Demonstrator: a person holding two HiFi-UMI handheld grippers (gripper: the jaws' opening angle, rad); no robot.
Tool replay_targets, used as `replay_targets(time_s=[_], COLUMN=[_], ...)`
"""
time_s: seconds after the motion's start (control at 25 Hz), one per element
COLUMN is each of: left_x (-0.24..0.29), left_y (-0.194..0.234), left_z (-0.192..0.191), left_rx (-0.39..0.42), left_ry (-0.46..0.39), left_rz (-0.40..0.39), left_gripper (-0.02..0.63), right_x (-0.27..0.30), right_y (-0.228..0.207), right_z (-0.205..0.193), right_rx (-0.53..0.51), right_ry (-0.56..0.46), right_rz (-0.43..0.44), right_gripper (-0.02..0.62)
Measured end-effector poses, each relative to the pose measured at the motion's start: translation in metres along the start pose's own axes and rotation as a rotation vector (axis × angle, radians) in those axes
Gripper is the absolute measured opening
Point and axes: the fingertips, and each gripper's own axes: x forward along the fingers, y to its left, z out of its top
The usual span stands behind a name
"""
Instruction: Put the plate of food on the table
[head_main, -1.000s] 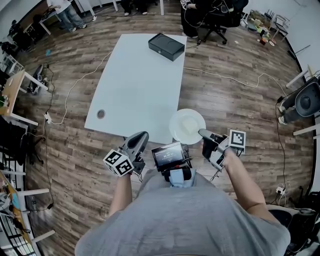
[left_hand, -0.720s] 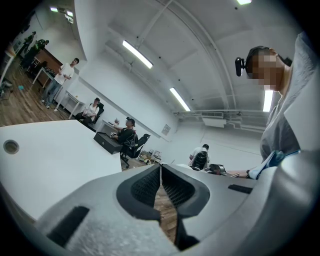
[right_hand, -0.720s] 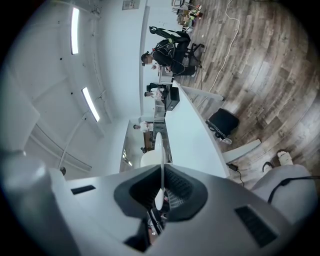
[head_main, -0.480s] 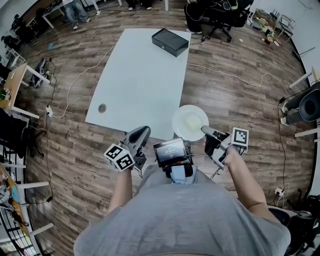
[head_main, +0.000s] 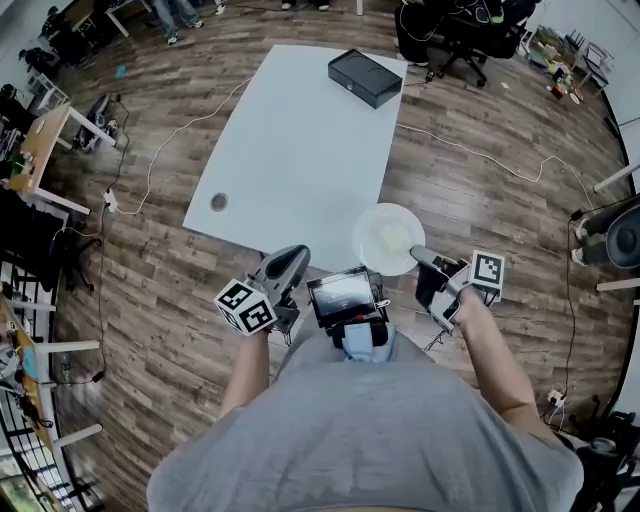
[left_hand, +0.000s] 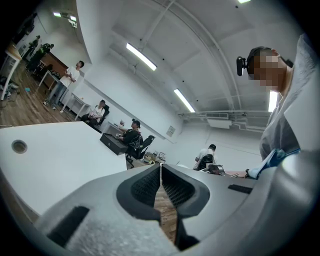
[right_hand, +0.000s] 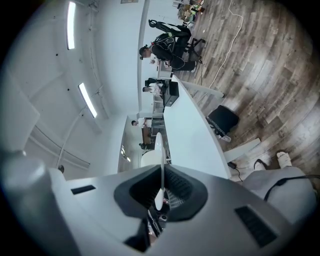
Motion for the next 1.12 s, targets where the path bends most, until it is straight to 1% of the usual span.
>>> replay_targets(time_s=[0.28, 0.44, 0.52, 0.72, 0.8, 0.96, 1.12], left_x=[-0.005, 0.000, 0.001, 0.006, 0.007, 0.013, 0.017], left_y=[0.048, 0.084, 0.105, 0.159, 0.177, 0.206, 0.230], left_z=[0.022, 0.043, 0.058, 0.097, 0.106, 0.117, 0.122], left_rx=[-0.020, -0.020, -0.012, -0.004, -0.006, -0.018, -0.033], left_ry=[0.000, 0.016, 0.031, 0.034, 0.046, 0.082, 0.107], left_rz=[0.012, -0.015, -0.029, -0.056, -0.073, -0.113, -0.137], left_gripper=[0.023, 0.023, 0.023, 0.022, 0.023, 0.022, 0.023], right_x=[0.057, 0.098, 0.118, 0.174, 0.195, 0.234, 0.270], right_y=[0.010, 0.015, 0.016, 0.026, 0.028, 0.033, 0.027], right_z=[0.008, 0.016, 0.019, 0.026, 0.029, 0.039, 0.047], right_rx=[0.002, -0.003, 0.000, 0.026, 0.029, -0.001, -0.026], right_ry=[0.007, -0.023, -0.042, -0.079, -0.098, -0.126, -0.135], right_rz=[-0.002, 0.005, 0.006, 0.020, 0.022, 0.020, 0.005], right_gripper=[0.035, 0.035, 0.034, 0.035, 0.035, 0.035, 0.035])
